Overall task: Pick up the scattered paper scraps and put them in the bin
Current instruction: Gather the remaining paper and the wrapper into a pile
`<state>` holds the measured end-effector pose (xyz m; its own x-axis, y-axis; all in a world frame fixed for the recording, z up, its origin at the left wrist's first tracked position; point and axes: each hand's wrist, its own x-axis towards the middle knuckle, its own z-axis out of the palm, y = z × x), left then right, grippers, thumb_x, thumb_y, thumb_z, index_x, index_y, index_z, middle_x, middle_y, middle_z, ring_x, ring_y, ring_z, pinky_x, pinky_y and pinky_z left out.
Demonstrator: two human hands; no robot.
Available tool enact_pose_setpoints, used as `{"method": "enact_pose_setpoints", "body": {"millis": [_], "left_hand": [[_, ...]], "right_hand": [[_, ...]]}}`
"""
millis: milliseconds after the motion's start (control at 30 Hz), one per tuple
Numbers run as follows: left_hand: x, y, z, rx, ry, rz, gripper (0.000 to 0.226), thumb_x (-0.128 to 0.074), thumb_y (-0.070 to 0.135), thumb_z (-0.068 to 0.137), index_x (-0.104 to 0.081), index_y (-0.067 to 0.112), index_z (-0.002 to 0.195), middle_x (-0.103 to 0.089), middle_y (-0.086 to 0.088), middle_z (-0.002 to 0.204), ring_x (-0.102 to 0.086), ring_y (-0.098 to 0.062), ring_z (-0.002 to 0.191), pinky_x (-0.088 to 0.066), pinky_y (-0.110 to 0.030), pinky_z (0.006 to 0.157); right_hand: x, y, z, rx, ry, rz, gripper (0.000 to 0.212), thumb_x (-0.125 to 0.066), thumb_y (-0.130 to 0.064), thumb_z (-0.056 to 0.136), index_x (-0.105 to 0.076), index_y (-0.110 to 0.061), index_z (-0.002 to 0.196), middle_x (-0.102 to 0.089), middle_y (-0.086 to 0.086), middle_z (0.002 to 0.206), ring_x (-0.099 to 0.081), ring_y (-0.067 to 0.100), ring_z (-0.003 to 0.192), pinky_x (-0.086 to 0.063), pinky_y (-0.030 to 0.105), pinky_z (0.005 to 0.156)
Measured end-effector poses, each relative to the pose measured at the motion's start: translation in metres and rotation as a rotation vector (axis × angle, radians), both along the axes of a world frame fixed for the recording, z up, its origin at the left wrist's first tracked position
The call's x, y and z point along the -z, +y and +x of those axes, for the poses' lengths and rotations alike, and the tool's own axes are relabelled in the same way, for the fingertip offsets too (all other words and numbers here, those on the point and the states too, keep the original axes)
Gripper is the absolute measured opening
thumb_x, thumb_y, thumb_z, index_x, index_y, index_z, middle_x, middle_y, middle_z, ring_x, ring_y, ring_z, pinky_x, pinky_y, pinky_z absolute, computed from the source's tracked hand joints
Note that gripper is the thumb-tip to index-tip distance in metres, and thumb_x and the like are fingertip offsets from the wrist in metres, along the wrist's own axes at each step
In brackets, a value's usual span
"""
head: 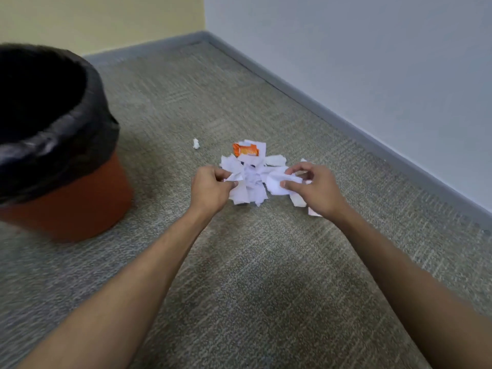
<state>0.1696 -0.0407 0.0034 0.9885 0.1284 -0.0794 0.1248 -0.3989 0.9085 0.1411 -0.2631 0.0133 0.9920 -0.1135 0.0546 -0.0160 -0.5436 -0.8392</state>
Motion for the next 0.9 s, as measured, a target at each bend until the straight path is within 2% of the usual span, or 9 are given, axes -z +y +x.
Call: {"method": "enact_pose_setpoints", "body": {"millis": [67, 200, 367, 500, 567, 700, 800, 833, 900], "left_hand": [[-0.030, 0.018, 0.000, -0.042, -0.086, -0.012, 0.009, -0.077, 0.005, 0.080, -0.073, 0.000, 0.087, -0.063, -0.005, 0.082, -0.057, -0.014, 0.075, -0.042, -0.025, 0.067], [-0.092, 0.065, -0.003, -0.104, -0.229, 0.020, 0.004, -0.077, 0.011, 0.080, -0.075, 0.011, 0.083, -0.056, 0.006, 0.063, -0.051, -0.007, 0.059, -0.039, -0.019, 0.055], [-0.149, 0.150, -0.003, -0.285, -0.408, 0.178, 0.017, -0.080, 0.017, 0.077, -0.078, 0.009, 0.092, -0.062, -0.006, 0.075, -0.058, -0.019, 0.071, -0.048, -0.031, 0.070], [-0.168, 0.219, -0.003, -0.460, -0.372, 0.185, 0.023, -0.083, 0.023, 0.074, -0.077, 0.012, 0.093, -0.065, -0.004, 0.072, -0.056, -0.013, 0.064, -0.051, -0.031, 0.069], [-0.172, 0.244, -0.004, -0.511, -0.352, 0.159, 0.024, -0.085, 0.024, 0.071, -0.077, 0.013, 0.091, -0.059, 0.001, 0.065, -0.051, -0.010, 0.059, -0.046, -0.027, 0.063], [-0.173, 0.272, -0.006, -0.518, -0.259, 0.145, 0.038, -0.088, 0.030, 0.068, -0.072, 0.016, 0.099, -0.049, 0.003, 0.061, -0.044, -0.010, 0.054, -0.038, -0.024, 0.054], [-0.166, 0.274, -0.009, -0.530, -0.220, 0.254, 0.056, -0.086, 0.042, 0.067, -0.068, 0.017, 0.114, -0.066, -0.006, 0.093, -0.063, -0.019, 0.084, -0.052, -0.032, 0.078], [-0.163, 0.270, -0.011, -0.545, -0.259, 0.314, 0.055, -0.082, 0.043, 0.070, -0.067, 0.018, 0.116, -0.065, -0.008, 0.105, -0.063, -0.022, 0.097, -0.052, -0.037, 0.088], [-0.160, 0.254, -0.018, -0.532, -0.408, 0.430, 0.045, -0.072, 0.042, 0.077, -0.066, 0.019, 0.115, -0.060, -0.007, 0.113, -0.058, -0.024, 0.108, -0.047, -0.042, 0.097]], "right_hand": [[-0.034, 0.020, 0.010, -0.027, -0.082, 0.008, 0.015, -0.081, -0.020, 0.075, -0.070, -0.026, 0.083, -0.064, -0.012, 0.072, -0.053, -0.001, 0.061, -0.041, 0.018, 0.059], [-0.097, 0.069, 0.027, -0.117, -0.169, 0.060, 0.015, -0.081, -0.017, 0.076, -0.071, -0.019, 0.088, -0.064, -0.007, 0.068, -0.052, -0.007, 0.053, -0.038, 0.008, 0.053], [-0.154, 0.150, 0.058, -0.285, -0.273, 0.058, 0.018, -0.082, -0.017, 0.074, -0.069, -0.027, 0.081, -0.069, -0.006, 0.078, -0.061, 0.011, 0.070, -0.049, 0.028, 0.070], [-0.182, 0.222, 0.082, -0.424, -0.316, 0.030, 0.014, -0.081, -0.016, 0.074, -0.071, -0.019, 0.083, -0.067, -0.009, 0.075, -0.057, 0.003, 0.066, -0.045, 0.017, 0.065], [-0.187, 0.255, 0.096, -0.458, -0.328, 0.008, 0.015, -0.082, -0.019, 0.072, -0.070, -0.020, 0.082, -0.066, -0.010, 0.075, -0.056, 0.002, 0.066, -0.043, 0.018, 0.063], [-0.186, 0.307, 0.108, -0.551, -0.265, -0.094, 0.022, -0.080, -0.032, 0.078, -0.070, -0.020, 0.093, -0.071, -0.002, 0.092, -0.066, 0.013, 0.087, -0.047, 0.025, 0.072], [-0.182, 0.320, 0.097, -0.614, -0.241, -0.134, 0.032, -0.060, -0.043, 0.093, -0.067, -0.018, 0.111, -0.068, -0.002, 0.106, -0.063, 0.013, 0.099, -0.048, 0.029, 0.083], [-0.180, 0.318, 0.094, -0.609, -0.260, -0.125, 0.033, -0.055, -0.043, 0.096, -0.067, -0.018, 0.112, -0.069, -0.002, 0.108, -0.063, 0.013, 0.100, -0.049, 0.031, 0.087], [-0.175, 0.304, 0.086, -0.575, -0.302, -0.077, 0.033, -0.051, -0.044, 0.096, -0.068, -0.019, 0.109, -0.070, -0.004, 0.106, -0.064, 0.011, 0.099, -0.053, 0.036, 0.091]]}}
